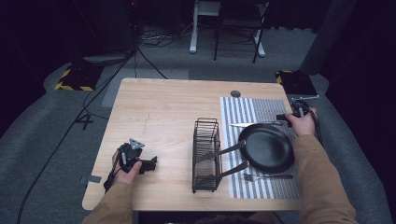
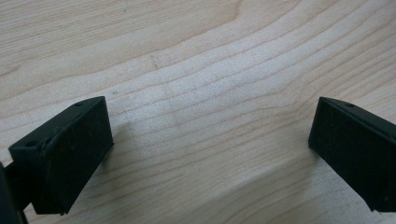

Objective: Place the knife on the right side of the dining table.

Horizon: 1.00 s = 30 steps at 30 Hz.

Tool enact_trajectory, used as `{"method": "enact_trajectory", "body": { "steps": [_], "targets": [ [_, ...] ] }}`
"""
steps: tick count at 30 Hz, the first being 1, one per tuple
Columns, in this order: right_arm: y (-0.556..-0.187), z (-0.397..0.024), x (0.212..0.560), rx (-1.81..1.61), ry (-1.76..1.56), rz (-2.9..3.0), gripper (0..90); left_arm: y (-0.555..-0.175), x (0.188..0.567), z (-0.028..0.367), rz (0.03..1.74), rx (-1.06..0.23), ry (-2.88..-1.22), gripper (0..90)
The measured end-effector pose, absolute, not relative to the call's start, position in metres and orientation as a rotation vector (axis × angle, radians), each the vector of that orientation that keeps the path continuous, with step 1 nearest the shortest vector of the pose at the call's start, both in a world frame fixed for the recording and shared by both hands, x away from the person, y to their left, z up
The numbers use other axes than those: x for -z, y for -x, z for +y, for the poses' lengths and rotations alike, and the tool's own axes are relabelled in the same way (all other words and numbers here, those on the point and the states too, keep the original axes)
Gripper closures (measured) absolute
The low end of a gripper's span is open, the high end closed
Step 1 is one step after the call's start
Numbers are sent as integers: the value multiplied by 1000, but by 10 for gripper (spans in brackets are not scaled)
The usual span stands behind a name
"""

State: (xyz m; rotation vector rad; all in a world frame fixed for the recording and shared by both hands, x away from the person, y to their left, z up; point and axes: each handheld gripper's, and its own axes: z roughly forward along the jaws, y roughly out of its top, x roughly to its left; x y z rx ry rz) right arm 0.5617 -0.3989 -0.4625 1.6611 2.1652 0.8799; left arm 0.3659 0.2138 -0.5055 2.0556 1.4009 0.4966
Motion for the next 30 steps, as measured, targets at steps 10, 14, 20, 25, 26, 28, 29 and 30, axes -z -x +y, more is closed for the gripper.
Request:
{"method": "enact_trajectory", "body": {
  "steps": [10,14,20,25,26,28,29,30],
  "targets": [
    [-557,-399,455,-886,-1629,2157,598,-366,505,214,1401,-496,-2056,0],
    [-552,-399,446,-895,-1587,2148,594,-366,505,214,1401,-496,-2056,0],
    [-539,-400,425,-922,-1509,2126,583,-366,505,214,1401,-496,-2056,0],
    [-519,-401,402,-948,-1439,2113,538,-366,505,214,1401,-496,-2056,0],
    [-519,-401,402,-948,-1439,2113,538,-366,505,214,1401,-496,-2056,0],
    [-509,-402,392,-969,-1405,2105,514,-366,505,214,1401,-496,-2056,0],
    [-509,-402,392,-969,-1405,2105,514,-366,505,214,1401,-496,-2056,0],
    [-506,-402,389,-974,-1392,2101,503,-366,506,214,1401,-496,-2056,0]
  ]
}}
